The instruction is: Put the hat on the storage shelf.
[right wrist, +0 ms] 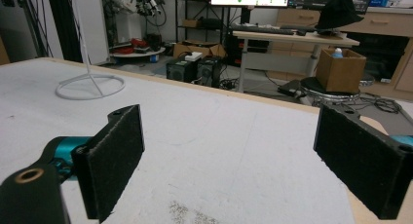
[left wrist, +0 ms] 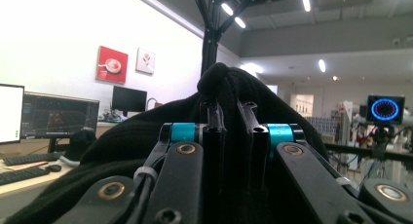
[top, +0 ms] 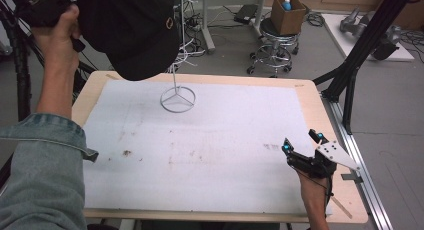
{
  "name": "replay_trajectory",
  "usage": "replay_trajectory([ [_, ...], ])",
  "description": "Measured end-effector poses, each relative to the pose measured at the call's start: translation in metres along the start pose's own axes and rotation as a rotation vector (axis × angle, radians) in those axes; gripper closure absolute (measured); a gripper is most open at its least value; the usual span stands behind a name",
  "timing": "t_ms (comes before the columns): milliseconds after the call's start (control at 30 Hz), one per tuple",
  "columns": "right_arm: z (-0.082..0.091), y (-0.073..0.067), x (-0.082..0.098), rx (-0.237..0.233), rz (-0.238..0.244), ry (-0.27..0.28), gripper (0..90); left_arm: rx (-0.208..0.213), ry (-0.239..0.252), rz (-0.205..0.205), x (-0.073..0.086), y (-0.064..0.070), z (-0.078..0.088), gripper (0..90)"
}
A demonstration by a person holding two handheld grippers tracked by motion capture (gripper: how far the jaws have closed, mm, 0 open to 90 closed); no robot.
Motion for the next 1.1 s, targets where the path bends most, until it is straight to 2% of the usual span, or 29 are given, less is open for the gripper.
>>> replay_trajectory([
  [100, -0.001, -0.001, 0.000, -0.007, 0.005, 0.001, 10.3, -0.011, -0.002, 0.011, 0.006, -0.003, 0.006, 82.2],
  [200, -0.004, -0.002, 0.000, -0.009, 0.001, -0.002, 10.3, -0.028, -0.004, 0.005, 0.011, -0.006, 0.012, 81.9],
  [300, -0.008, -0.004, -0.001, -0.018, 0.007, 0.001, 10.3, -0.059, -0.023, 0.007, 0.016, -0.008, 0.017, 81.8],
  [533, -0.016, -0.010, -0.003, -0.040, 0.004, -0.003, 10.3, -0.087, -0.062, -0.027, 0.025, -0.008, 0.028, 81.3],
  [700, -0.024, -0.015, -0.004, -0.060, 0.007, -0.004, 10.3, -0.127, -0.099, -0.050, 0.036, -0.009, 0.034, 81.1],
  [833, -0.029, -0.019, -0.005, -0.076, 0.007, -0.005, 10.3, -0.172, -0.141, -0.043, 0.043, -0.010, 0.036, 80.8],
  [867, -0.030, -0.019, -0.005, -0.079, 0.011, -0.002, 10.2, -0.177, -0.152, -0.051, 0.045, -0.011, 0.037, 80.7],
  [967, -0.034, -0.021, -0.005, -0.085, 0.006, -0.009, 10.3, -0.201, -0.170, -0.052, 0.051, -0.011, 0.039, 80.0],
  [1100, -0.040, -0.021, -0.006, -0.096, -0.029, -0.010, 10.3, -0.224, -0.188, -0.059, 0.058, -0.012, 0.040, 79.1],
])
Point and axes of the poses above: each handheld gripper's, and its own axes: z roughly backward along the jaws, x roughly out of its underside, y roughly to its right, the point moved 4 cm from there along -z, roughly forward along the jaws, and after that the axes turned 2 degrees about y, right-handed, at the moved point
